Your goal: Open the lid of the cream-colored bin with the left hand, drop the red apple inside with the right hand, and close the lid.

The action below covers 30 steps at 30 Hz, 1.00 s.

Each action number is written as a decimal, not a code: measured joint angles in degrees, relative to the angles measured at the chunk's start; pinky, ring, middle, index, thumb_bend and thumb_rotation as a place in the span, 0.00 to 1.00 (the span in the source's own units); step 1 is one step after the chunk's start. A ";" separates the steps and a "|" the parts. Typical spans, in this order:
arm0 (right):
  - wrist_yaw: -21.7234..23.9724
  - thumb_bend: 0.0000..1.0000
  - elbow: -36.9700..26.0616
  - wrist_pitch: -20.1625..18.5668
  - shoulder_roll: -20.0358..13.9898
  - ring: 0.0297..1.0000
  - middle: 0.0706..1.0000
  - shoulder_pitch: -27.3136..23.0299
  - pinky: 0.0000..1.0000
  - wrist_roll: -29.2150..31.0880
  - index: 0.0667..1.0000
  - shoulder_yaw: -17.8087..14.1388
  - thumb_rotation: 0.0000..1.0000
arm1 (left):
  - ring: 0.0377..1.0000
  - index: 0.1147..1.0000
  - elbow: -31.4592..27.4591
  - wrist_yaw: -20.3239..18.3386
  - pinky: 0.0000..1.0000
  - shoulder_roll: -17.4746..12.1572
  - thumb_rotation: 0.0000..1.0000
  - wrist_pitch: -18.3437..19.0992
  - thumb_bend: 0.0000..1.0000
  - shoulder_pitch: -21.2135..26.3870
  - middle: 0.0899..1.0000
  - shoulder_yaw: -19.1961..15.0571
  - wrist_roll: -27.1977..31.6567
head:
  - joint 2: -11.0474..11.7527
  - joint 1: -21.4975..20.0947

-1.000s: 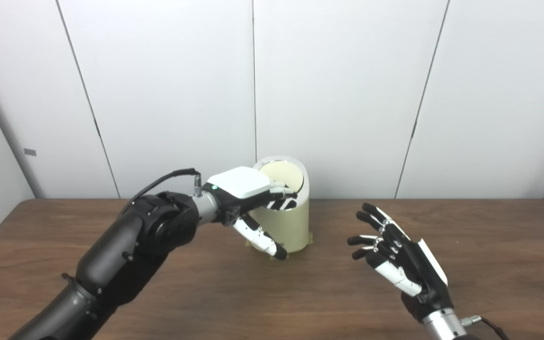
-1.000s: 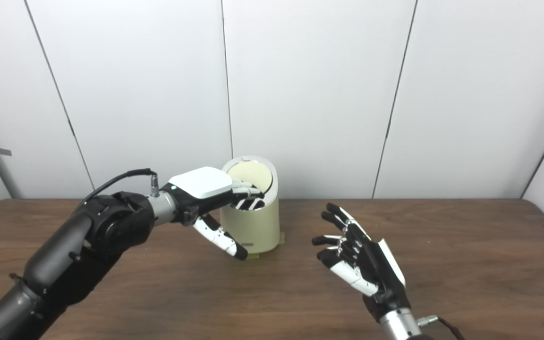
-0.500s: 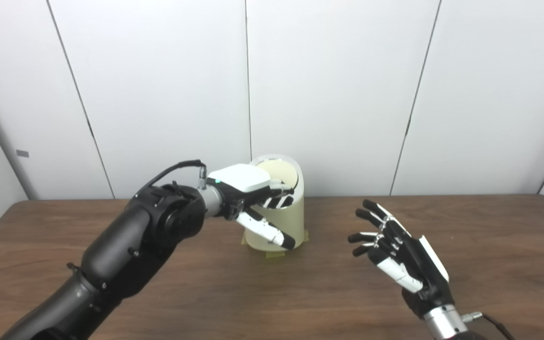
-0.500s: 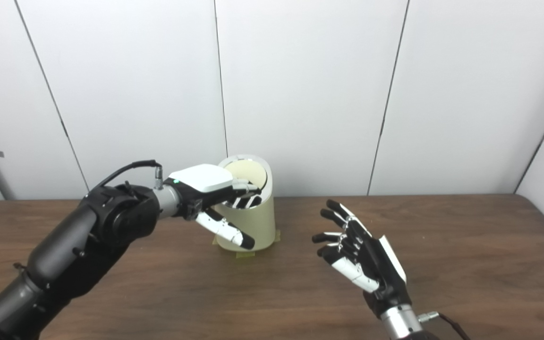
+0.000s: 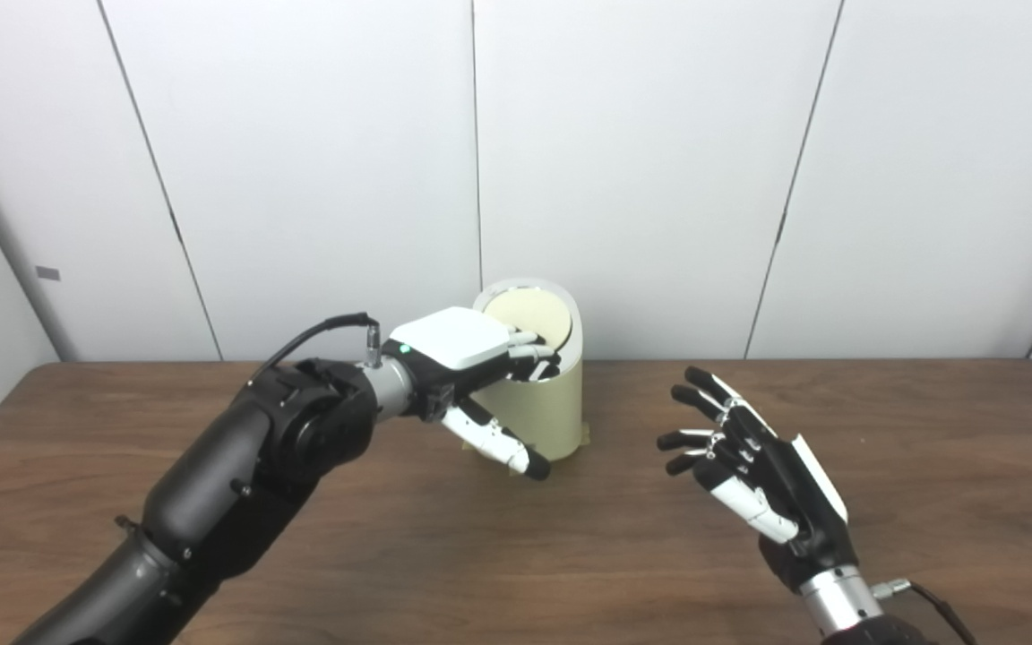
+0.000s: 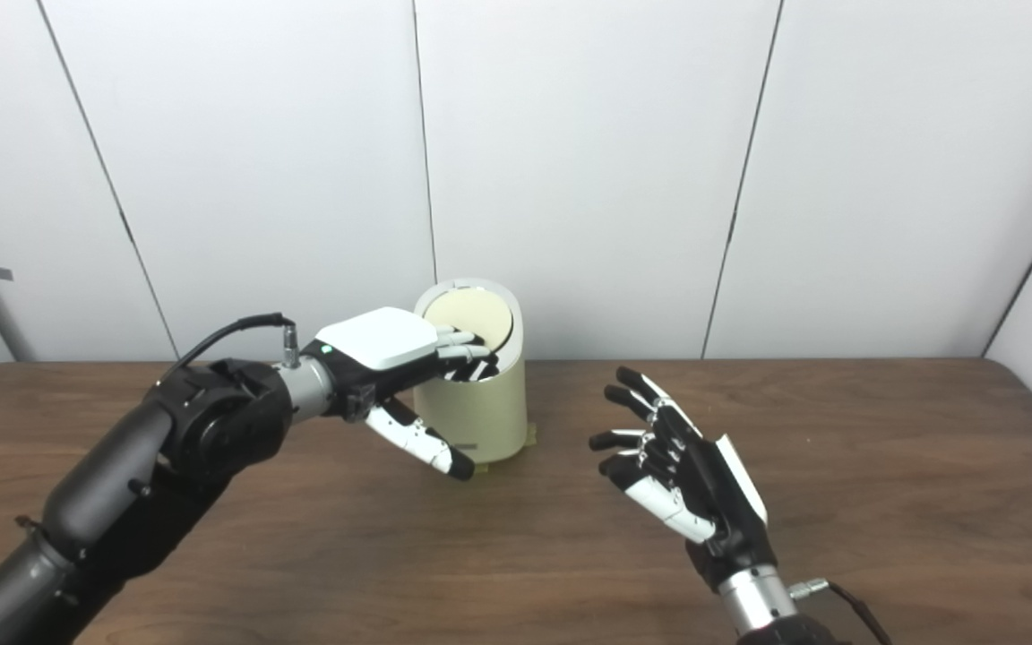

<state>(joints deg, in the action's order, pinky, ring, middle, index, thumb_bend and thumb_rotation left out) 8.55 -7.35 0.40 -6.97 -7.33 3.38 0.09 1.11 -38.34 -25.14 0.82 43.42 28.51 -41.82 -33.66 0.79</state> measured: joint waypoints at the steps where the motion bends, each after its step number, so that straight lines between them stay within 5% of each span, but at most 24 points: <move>1: 0.01 0.83 0.00 -0.02 0.00 0.65 0.85 -0.01 0.55 0.06 0.88 0.01 0.61 | 1.00 0.99 0.36 0.36 0.95 0.12 0.85 -0.68 1.00 0.00 1.00 -0.02 0.08 | 0.00 0.00; 30: 0.23 0.75 -0.88 -0.66 0.01 0.63 0.85 0.04 0.55 0.85 0.89 0.54 0.60 | 0.98 0.95 1.95 3.68 0.94 1.17 0.83 -5.69 0.95 0.23 0.97 1.25 -2.86 | -0.79 -0.18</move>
<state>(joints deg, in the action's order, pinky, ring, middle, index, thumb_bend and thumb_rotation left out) 8.79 -8.24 -0.26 -6.96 -7.29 4.23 0.63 3.07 -34.66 -23.97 -4.87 43.65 29.77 -44.68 -34.45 0.62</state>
